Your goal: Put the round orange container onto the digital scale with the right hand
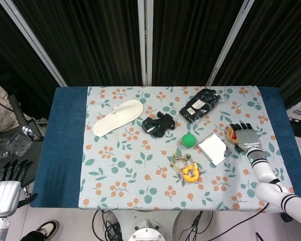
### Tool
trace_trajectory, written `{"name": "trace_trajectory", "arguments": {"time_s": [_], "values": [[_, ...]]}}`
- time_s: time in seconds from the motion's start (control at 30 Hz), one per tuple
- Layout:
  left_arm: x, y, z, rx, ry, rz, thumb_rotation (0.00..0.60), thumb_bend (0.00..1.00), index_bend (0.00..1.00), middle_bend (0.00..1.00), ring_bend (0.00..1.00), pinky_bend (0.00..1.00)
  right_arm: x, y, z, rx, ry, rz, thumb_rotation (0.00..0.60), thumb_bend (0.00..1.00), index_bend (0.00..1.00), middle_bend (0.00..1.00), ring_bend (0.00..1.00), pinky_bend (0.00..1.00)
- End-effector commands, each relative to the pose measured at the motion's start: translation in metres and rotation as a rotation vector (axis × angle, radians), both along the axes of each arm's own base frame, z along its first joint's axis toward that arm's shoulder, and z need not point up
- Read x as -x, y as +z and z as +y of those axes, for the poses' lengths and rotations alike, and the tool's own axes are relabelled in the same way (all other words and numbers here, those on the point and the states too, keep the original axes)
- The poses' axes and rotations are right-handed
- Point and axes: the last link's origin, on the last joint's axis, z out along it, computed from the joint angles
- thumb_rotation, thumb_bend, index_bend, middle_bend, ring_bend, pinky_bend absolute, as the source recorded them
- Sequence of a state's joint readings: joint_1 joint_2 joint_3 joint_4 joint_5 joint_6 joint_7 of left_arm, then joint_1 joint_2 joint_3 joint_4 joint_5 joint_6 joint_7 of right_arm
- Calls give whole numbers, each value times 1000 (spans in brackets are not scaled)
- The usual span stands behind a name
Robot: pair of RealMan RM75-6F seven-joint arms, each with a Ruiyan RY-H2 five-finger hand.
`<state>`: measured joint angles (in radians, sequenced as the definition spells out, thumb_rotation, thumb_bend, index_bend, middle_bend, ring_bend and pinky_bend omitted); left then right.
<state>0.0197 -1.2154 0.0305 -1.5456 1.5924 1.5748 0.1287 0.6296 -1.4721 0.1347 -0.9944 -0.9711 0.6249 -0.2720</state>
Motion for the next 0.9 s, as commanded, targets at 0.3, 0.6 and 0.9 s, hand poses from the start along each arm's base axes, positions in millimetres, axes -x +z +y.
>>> {"name": "trace_trajectory", "arguments": {"time_s": [0.3,0.6,0.9], "values": [[2,0,-2,1,10,-2,600,90,119,87,0,27,-3,3,-1,66,72,-32,600,272,525,427,374,186],[2,-2,0,3,6,-13,600,90,119,87,0,33,-23,25,6,98,179,-56,600,273,536,430,376,174],[4,-2,-2,1,7,-12,600,90,119,87,0,18,-54,2,22,2,261,-97,600,271,538,429,376,156]]}}
